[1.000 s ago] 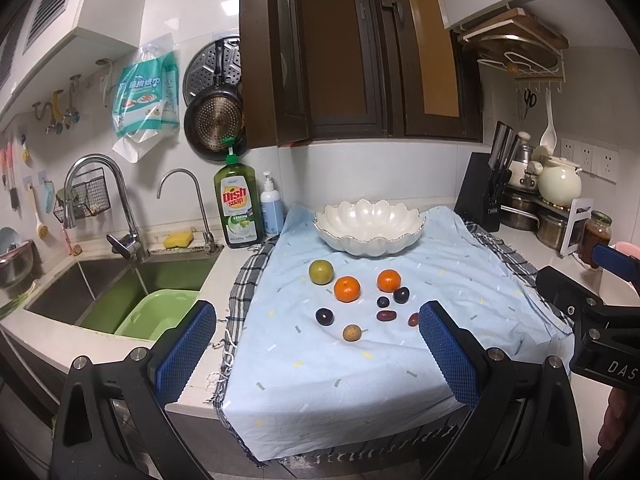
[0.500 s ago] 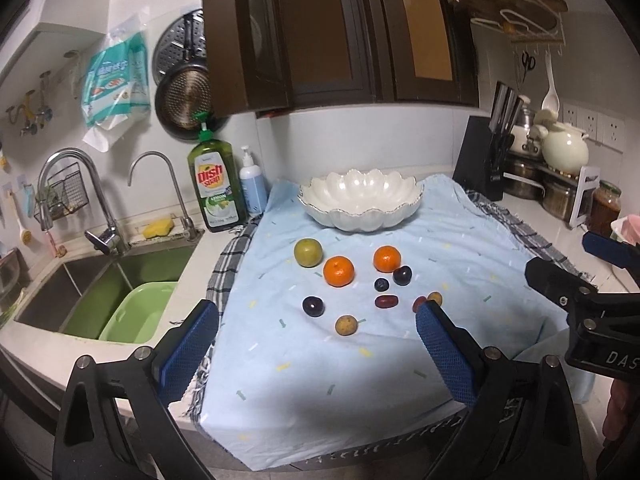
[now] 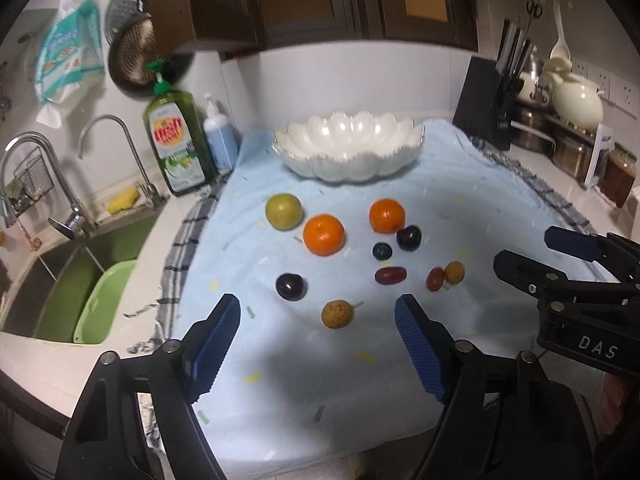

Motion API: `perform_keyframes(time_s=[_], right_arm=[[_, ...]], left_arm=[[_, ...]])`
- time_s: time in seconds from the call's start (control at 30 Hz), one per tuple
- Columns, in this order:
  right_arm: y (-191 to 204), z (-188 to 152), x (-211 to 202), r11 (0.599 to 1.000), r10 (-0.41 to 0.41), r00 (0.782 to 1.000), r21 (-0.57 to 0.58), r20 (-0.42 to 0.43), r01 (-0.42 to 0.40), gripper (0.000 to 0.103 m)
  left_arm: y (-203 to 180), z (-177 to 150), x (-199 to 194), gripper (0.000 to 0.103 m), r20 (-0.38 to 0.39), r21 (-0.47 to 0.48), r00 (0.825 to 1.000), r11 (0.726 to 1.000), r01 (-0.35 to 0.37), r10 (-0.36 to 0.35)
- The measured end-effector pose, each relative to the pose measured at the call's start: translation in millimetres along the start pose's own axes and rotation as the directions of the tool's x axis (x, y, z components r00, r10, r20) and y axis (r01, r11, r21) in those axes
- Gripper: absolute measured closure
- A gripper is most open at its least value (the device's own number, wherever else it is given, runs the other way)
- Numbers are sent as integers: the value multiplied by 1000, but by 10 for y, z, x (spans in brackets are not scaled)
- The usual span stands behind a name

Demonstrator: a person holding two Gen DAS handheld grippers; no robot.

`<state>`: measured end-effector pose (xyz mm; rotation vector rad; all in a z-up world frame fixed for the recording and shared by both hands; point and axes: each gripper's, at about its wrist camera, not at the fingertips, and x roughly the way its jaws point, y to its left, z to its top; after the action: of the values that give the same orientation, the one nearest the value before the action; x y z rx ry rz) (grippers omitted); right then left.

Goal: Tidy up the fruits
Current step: 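Close the left gripper on a small brown fruit while the right gripper grasps another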

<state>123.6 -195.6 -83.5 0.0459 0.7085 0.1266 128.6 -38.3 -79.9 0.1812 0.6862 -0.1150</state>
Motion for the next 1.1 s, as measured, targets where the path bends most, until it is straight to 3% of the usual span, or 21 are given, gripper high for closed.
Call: perform_keyframes(time_s=[0.4,1.1], right_arm=[[-26,-37,620,999,44,992,9,-119,-44,50],[-17,-39,847,996,85,984,31,-156,-82,78]], left_arm=[[-21,-117,598,44,-136,-12,989,998,61,-62],[-23,-156,842,70,-181,-61,974,990,126,-135]])
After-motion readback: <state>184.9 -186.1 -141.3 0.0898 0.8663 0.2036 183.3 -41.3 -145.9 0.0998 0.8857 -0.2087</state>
